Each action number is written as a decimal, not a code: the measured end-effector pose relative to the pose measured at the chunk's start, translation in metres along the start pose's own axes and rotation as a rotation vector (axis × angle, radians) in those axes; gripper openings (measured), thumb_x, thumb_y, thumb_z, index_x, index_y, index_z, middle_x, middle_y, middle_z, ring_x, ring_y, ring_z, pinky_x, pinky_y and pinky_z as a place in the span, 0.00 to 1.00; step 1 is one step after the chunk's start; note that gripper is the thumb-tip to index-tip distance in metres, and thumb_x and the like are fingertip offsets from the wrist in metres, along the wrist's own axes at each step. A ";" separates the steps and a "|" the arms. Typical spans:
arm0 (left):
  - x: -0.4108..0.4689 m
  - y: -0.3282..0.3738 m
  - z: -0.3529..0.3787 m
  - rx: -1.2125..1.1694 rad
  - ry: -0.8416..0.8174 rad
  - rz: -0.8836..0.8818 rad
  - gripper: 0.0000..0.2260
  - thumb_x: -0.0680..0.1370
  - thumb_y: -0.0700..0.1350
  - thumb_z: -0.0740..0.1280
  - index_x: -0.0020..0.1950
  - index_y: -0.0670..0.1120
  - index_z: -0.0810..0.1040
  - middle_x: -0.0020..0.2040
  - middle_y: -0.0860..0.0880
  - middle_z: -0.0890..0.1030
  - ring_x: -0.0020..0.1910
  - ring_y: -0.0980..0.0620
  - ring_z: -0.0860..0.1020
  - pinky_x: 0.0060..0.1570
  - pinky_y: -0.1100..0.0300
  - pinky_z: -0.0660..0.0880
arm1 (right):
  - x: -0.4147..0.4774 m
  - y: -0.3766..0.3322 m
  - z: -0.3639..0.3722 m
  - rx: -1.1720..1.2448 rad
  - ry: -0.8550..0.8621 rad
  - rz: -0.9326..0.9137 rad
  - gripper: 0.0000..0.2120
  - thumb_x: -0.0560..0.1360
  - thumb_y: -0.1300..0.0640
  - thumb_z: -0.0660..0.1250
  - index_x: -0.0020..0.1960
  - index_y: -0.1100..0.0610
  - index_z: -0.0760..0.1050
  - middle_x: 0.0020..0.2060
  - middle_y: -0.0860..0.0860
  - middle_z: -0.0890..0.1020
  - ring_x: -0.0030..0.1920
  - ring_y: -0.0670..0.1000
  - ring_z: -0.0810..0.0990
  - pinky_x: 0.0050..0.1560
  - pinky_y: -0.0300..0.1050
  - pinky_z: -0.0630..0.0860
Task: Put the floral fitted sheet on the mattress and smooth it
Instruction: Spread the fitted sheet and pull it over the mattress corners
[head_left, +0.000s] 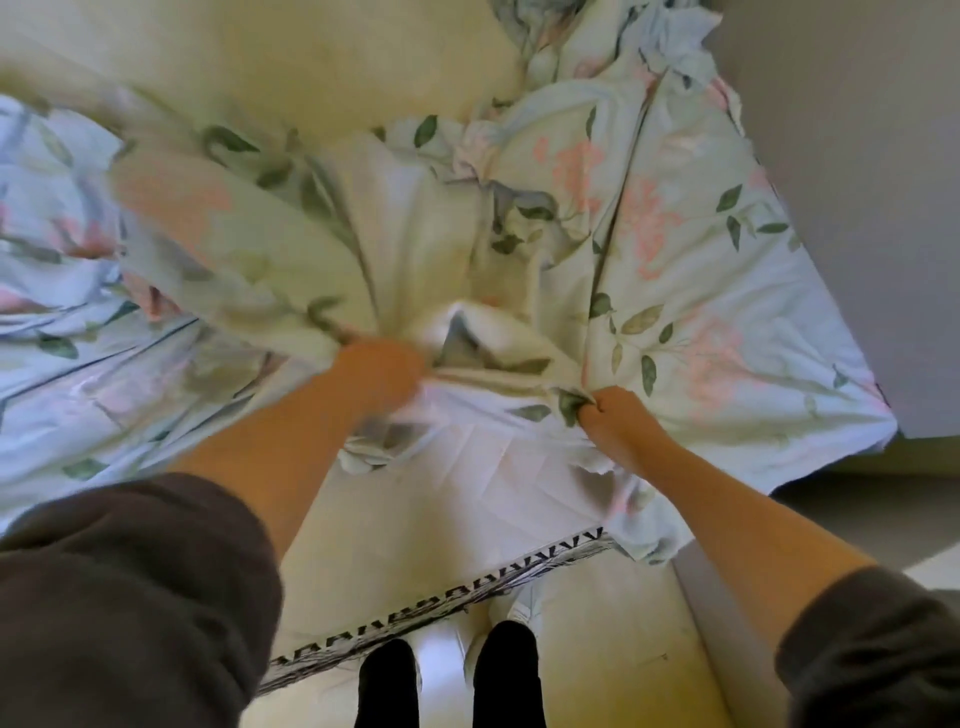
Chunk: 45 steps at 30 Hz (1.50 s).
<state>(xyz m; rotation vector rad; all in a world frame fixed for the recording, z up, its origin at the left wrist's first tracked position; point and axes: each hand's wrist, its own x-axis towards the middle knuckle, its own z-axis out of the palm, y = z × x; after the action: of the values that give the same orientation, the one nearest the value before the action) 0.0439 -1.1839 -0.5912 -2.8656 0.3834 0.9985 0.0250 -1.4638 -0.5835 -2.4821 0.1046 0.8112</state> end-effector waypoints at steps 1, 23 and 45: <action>-0.012 0.009 0.013 -0.160 -0.174 0.043 0.14 0.80 0.51 0.59 0.61 0.47 0.76 0.59 0.45 0.79 0.59 0.44 0.76 0.59 0.52 0.70 | 0.001 0.008 -0.002 -0.175 -0.074 0.054 0.15 0.76 0.58 0.58 0.30 0.55 0.64 0.24 0.49 0.68 0.26 0.49 0.65 0.30 0.42 0.63; 0.030 -0.145 0.038 -0.347 -0.251 -0.210 0.13 0.80 0.46 0.59 0.59 0.43 0.77 0.54 0.45 0.79 0.50 0.47 0.78 0.47 0.58 0.73 | 0.145 -0.199 0.071 -0.189 0.048 -0.479 0.18 0.76 0.57 0.61 0.66 0.54 0.68 0.64 0.54 0.70 0.62 0.56 0.71 0.58 0.50 0.72; -0.001 -0.275 0.050 0.160 -0.042 -0.066 0.27 0.75 0.50 0.65 0.72 0.46 0.61 0.60 0.47 0.77 0.57 0.44 0.76 0.56 0.51 0.70 | 0.153 -0.287 0.137 -0.481 -0.756 -0.455 0.28 0.76 0.49 0.63 0.74 0.47 0.60 0.63 0.52 0.74 0.60 0.54 0.74 0.57 0.46 0.69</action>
<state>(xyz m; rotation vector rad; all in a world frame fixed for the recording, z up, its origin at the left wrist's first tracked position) 0.0853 -0.9101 -0.6309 -2.6927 0.3458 0.9684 0.1426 -1.1352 -0.6340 -2.2619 -0.9759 1.6189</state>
